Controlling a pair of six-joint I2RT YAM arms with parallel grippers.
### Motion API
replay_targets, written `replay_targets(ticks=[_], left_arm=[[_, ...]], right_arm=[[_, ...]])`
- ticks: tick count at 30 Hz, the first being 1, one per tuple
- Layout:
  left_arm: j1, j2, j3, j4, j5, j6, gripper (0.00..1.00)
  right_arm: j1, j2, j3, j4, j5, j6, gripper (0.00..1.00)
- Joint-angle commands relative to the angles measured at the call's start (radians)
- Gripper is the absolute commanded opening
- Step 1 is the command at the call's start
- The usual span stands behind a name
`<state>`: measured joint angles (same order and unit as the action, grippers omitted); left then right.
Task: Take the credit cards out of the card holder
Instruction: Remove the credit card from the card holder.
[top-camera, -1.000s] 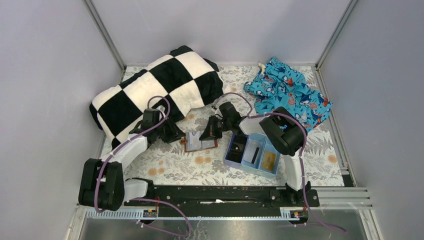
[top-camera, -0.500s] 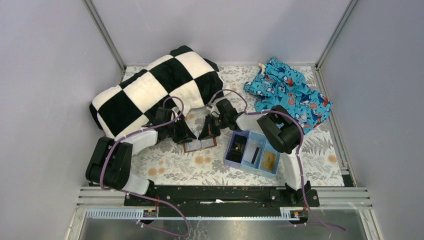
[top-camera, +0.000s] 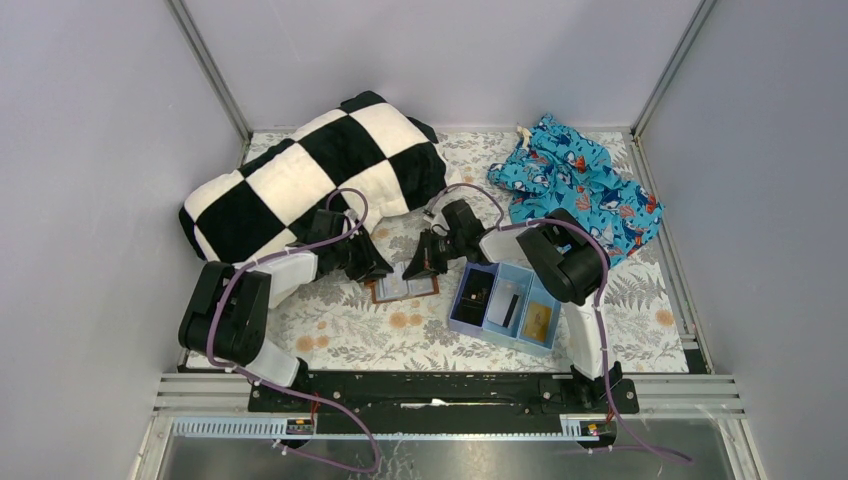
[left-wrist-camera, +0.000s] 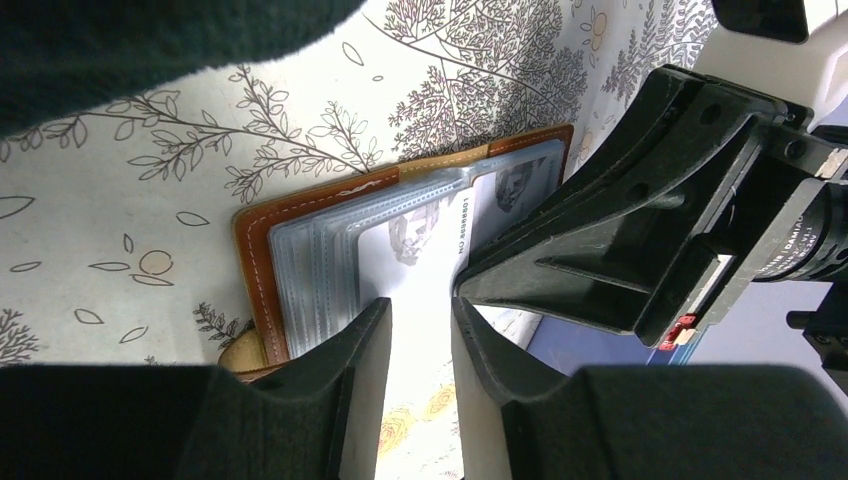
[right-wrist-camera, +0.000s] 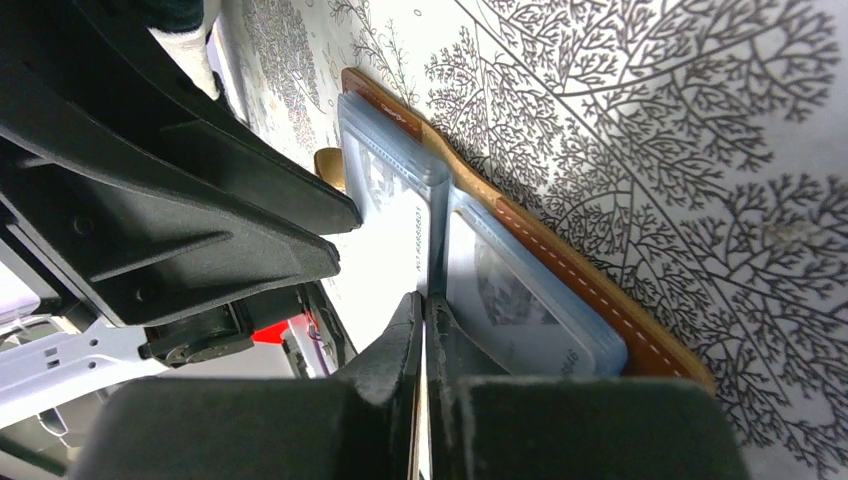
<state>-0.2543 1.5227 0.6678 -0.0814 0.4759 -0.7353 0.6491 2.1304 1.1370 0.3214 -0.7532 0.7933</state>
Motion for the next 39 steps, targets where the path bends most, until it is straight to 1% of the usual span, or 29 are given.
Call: replay_targets(ticks=[1, 5, 7, 8, 11, 14, 16, 21, 24, 28, 29, 32, 34, 39], left_arm=[[0.017, 0.059, -0.029, -0.05, -0.106, 0.028, 0.34], [0.016, 0.065, -0.044, -0.04, -0.106, 0.018, 0.34], [0.016, 0.068, -0.048, -0.036, -0.102, 0.015, 0.33], [0.017, 0.068, -0.051, -0.032, -0.099, 0.012, 0.33], [0.016, 0.075, -0.058, -0.022, -0.091, 0.007, 0.33], [0.017, 0.079, -0.062, -0.018, -0.09, 0.007, 0.33], [0.016, 0.078, -0.064, -0.018, -0.086, 0.008, 0.33], [0.016, 0.069, -0.065, -0.02, -0.08, 0.011, 0.33], [0.017, 0.067, -0.068, -0.02, -0.082, 0.013, 0.33], [0.016, 0.062, -0.074, -0.022, -0.086, 0.01, 0.33], [0.016, 0.058, -0.077, -0.024, -0.09, 0.01, 0.33], [0.019, 0.037, -0.089, -0.033, -0.105, 0.005, 0.33], [0.023, 0.018, -0.101, -0.038, -0.113, 0.001, 0.33], [0.029, -0.035, -0.127, -0.068, -0.134, -0.004, 0.33]], right_arm=[[-0.028, -0.021, -0.027, 0.009, 0.006, 0.034, 0.0], [-0.029, -0.033, -0.047, 0.015, 0.017, 0.101, 0.0], [-0.028, -0.046, -0.072, 0.048, 0.027, 0.143, 0.0], [-0.029, -0.054, -0.086, 0.07, 0.033, 0.167, 0.02], [-0.028, -0.067, -0.114, 0.116, 0.058, 0.193, 0.15], [-0.027, -0.062, -0.129, 0.157, 0.063, 0.215, 0.22], [-0.027, -0.055, -0.136, 0.185, 0.059, 0.231, 0.24], [-0.026, -0.044, -0.129, 0.185, 0.06, 0.225, 0.25], [-0.019, -0.041, -0.107, 0.133, 0.076, 0.192, 0.26], [-0.005, -0.036, -0.08, 0.07, 0.101, 0.147, 0.25], [-0.002, -0.034, -0.076, 0.065, 0.105, 0.142, 0.24], [0.003, -0.027, -0.064, 0.061, 0.102, 0.131, 0.17], [0.006, -0.018, -0.044, 0.053, 0.088, 0.116, 0.16], [0.015, 0.017, 0.044, -0.03, 0.052, 0.043, 0.2]])
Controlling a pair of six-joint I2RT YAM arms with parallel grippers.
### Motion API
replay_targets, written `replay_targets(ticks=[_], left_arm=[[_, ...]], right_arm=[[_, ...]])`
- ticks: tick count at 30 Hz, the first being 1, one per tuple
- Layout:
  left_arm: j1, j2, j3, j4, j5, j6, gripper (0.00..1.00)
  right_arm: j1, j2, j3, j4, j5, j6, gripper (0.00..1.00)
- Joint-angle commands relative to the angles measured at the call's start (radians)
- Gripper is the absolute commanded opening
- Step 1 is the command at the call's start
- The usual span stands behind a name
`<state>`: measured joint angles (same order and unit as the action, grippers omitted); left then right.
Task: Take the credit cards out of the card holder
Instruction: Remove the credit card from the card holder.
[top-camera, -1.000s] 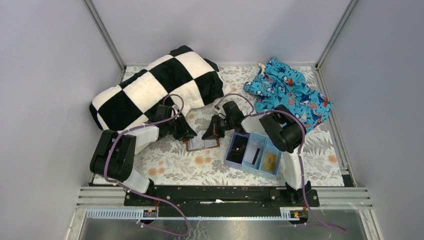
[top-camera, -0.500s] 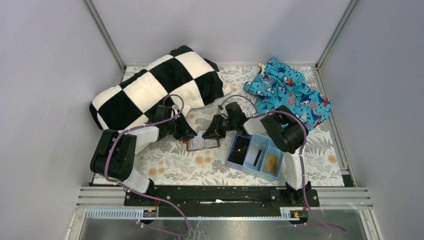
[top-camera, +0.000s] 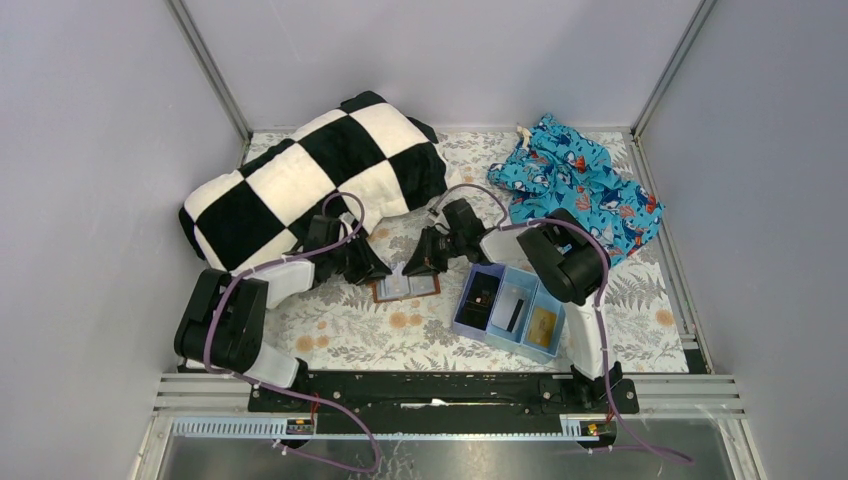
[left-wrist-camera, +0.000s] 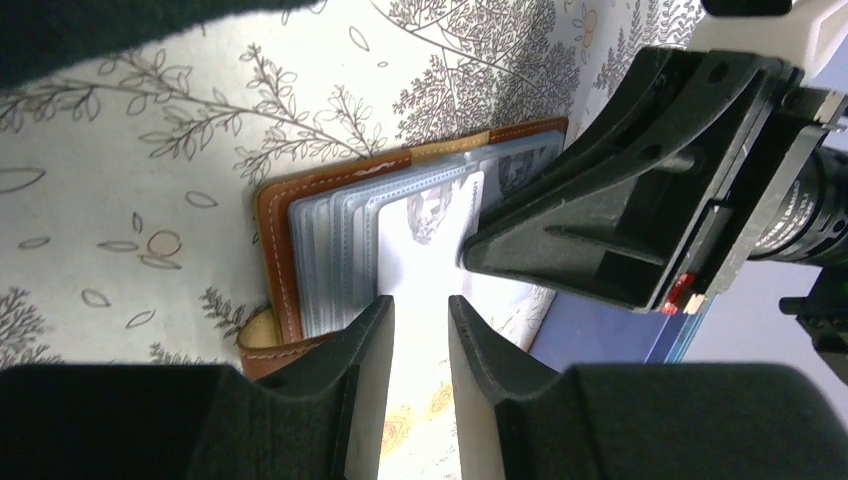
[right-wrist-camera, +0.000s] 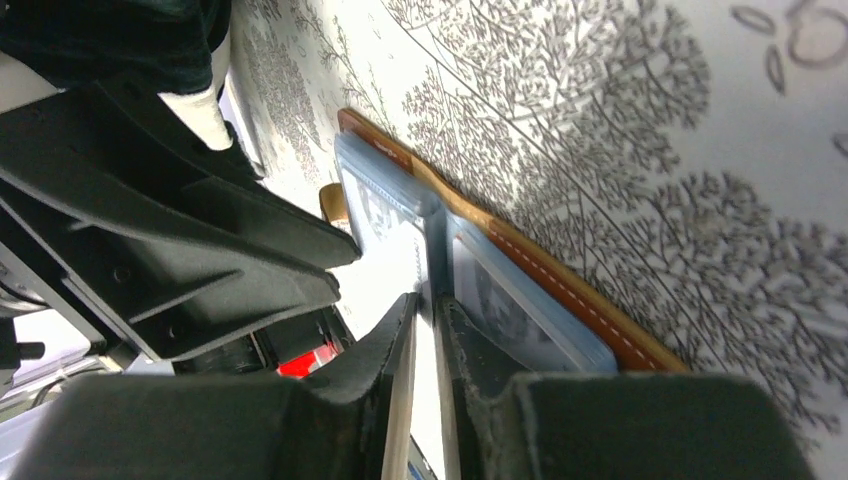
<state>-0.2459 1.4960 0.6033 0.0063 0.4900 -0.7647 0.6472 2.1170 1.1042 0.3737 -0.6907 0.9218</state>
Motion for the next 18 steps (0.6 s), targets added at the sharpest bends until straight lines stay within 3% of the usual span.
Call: replay_targets(ticks=[1, 9, 14, 18], left_arm=[[0.021, -0.017, -0.067, -0.161, -0.154, 0.026, 0.33], [0.033, -0.059, -0.077, -0.188, -0.164, 0.027, 0.33], [0.034, -0.069, -0.062, -0.195, -0.165, 0.027, 0.34], [0.034, -0.065, -0.055, -0.186, -0.143, 0.019, 0.33]], right_arm=[[0.02, 0.035, 0.09, -0.099, -0.012, -0.102, 0.2], [0.029, 0.072, 0.147, -0.123, -0.064, -0.162, 0.01], [0.03, 0.11, 0.21, -0.107, -0.117, -0.175, 0.0], [0.03, 0.165, 0.313, -0.203, -0.147, -0.256, 0.0]])
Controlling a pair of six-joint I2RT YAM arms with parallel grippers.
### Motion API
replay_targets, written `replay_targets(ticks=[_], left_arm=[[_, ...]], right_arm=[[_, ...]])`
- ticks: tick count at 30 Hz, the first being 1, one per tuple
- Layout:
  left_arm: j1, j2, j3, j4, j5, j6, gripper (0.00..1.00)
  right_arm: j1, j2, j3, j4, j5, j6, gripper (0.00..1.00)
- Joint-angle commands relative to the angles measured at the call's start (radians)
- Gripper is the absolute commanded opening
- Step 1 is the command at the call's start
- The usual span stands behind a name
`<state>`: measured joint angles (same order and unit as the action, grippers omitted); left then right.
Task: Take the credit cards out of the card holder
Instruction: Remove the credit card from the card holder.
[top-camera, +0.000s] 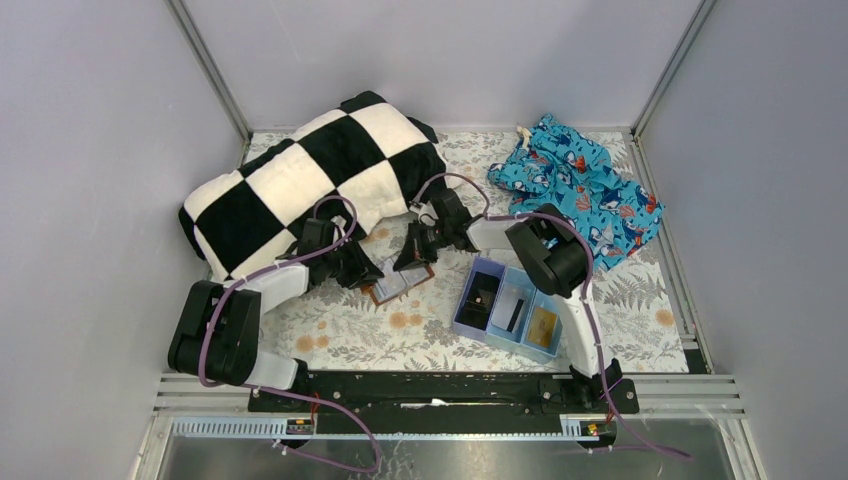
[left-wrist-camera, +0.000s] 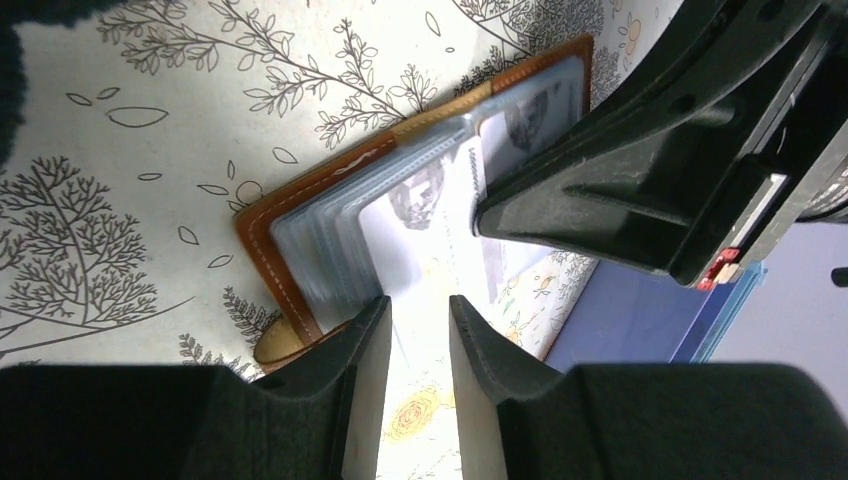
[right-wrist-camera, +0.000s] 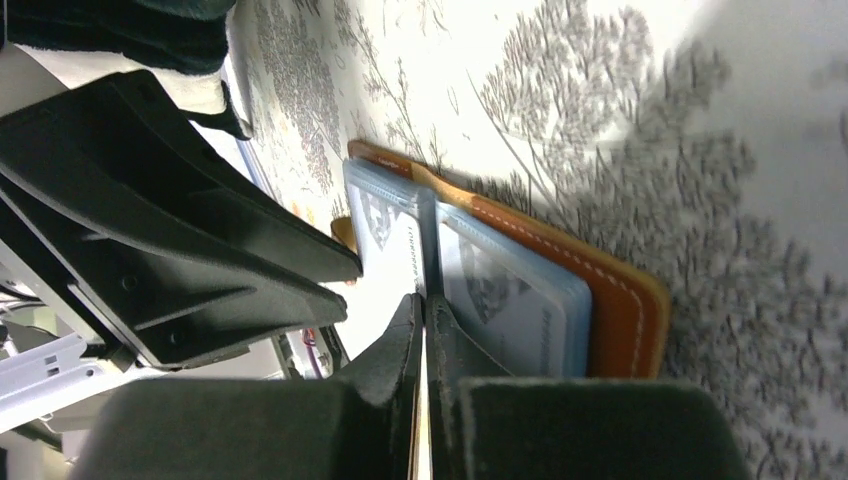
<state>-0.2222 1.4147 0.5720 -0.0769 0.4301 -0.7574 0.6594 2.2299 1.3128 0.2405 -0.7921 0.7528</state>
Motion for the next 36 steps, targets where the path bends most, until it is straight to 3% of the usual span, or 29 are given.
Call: replay_targets(ticks=[1, 8, 14, 20, 26, 28, 31, 36], left_arm=[[0.011, 0.014, -0.023, -0.103, -0.083, 0.01, 0.33], [0.011, 0.014, -0.012, -0.112, -0.093, 0.009, 0.34], [0.012, 0.056, -0.023, -0.112, -0.111, 0.023, 0.33], [0.012, 0.075, -0.027, -0.09, -0.097, 0.018, 0.33], [0.012, 0.081, -0.025, -0.09, -0.098, 0.017, 0.33], [0.012, 0.081, -0.027, -0.091, -0.098, 0.017, 0.33], [0.014, 0.078, -0.033, -0.089, -0.101, 0.015, 0.33], [0.014, 0.081, -0.034, -0.087, -0.097, 0.016, 0.33]], right_arm=[[0.018, 0.064, 0.126, -0.091, -0.049, -0.096, 0.0], [0.017, 0.024, 0.068, -0.06, 0.004, -0.054, 0.03], [0.017, -0.047, -0.052, 0.021, 0.057, 0.0, 0.16], [0.017, -0.054, -0.078, 0.028, 0.046, -0.008, 0.15], [0.017, -0.077, -0.099, 0.026, 0.058, -0.01, 0.34], [0.017, -0.1, -0.122, 0.035, 0.086, -0.001, 0.32], [0.018, -0.117, -0.159, 0.068, 0.108, 0.014, 0.17], [0.017, -0.09, -0.158, 0.083, 0.085, 0.024, 0.16]])
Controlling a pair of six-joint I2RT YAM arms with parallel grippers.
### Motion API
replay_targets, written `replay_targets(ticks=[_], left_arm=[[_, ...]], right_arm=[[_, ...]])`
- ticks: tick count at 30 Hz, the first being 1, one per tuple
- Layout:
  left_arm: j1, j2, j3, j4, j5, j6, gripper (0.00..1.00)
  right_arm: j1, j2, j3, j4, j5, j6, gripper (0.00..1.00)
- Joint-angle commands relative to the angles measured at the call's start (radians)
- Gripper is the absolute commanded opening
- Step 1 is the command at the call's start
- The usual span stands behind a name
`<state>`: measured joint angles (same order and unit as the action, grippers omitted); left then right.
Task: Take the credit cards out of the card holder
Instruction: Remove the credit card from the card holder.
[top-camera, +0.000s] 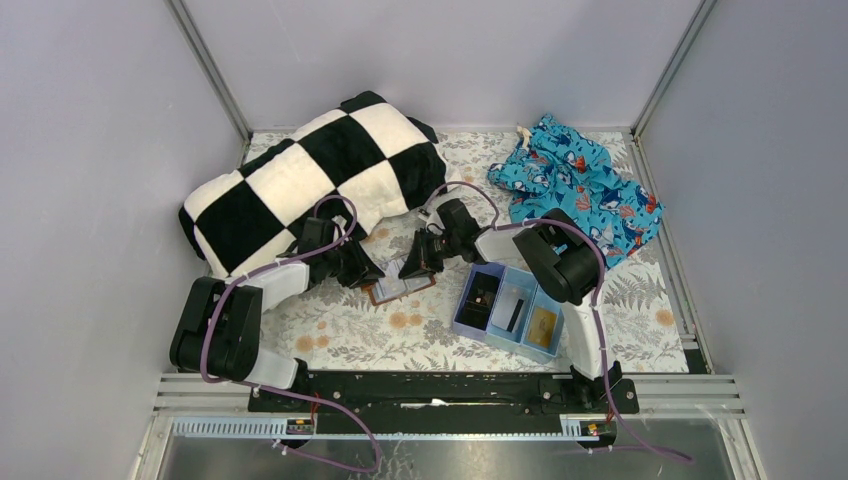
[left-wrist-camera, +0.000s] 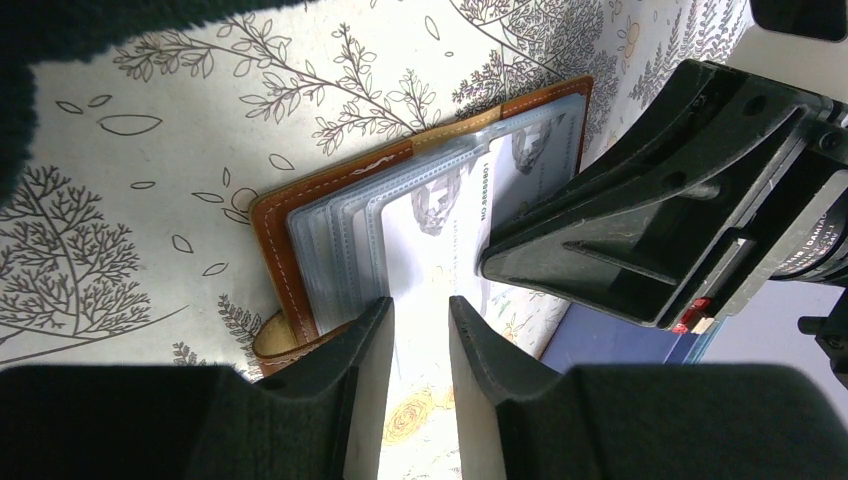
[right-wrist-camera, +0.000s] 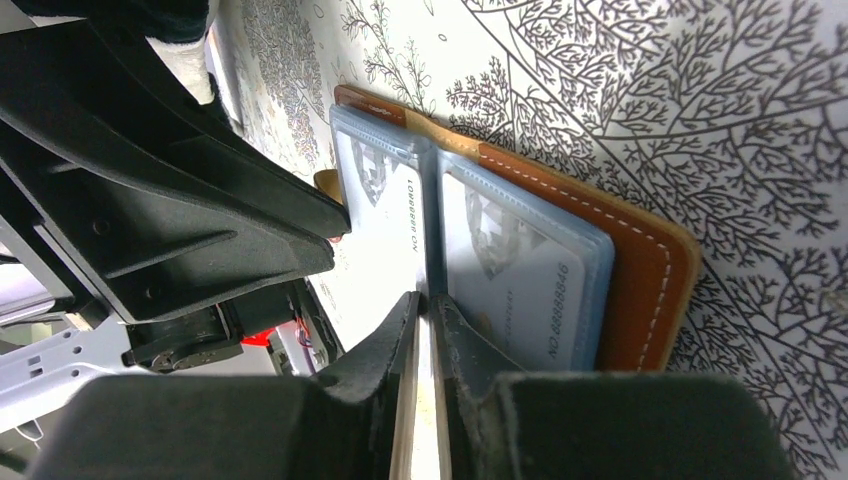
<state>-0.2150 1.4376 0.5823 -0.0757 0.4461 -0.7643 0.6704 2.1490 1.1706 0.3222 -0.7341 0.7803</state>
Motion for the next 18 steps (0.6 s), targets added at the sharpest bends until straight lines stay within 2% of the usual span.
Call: replay_targets(ticks=[1, 4, 6, 18], left_arm=[[0.006, 0.059, -0.045, -0.088, -0.112, 0.023, 0.33], [0.006, 0.061, -0.048, -0.086, -0.112, 0.022, 0.33], [0.006, 0.064, -0.048, -0.085, -0.112, 0.022, 0.33], [0.035, 0.077, -0.053, -0.111, -0.122, 0.037, 0.33]], right_arm=[[0.006, -0.006, -0.014, 0.009, 0.019, 0.0, 0.16], [0.006, -0.006, -0.014, 0.039, -0.003, 0.018, 0.12], [0.006, -0.008, -0.011, 0.045, -0.012, 0.019, 0.0], [-0.015, -0.066, -0.031, -0.037, 0.069, -0.046, 0.0]])
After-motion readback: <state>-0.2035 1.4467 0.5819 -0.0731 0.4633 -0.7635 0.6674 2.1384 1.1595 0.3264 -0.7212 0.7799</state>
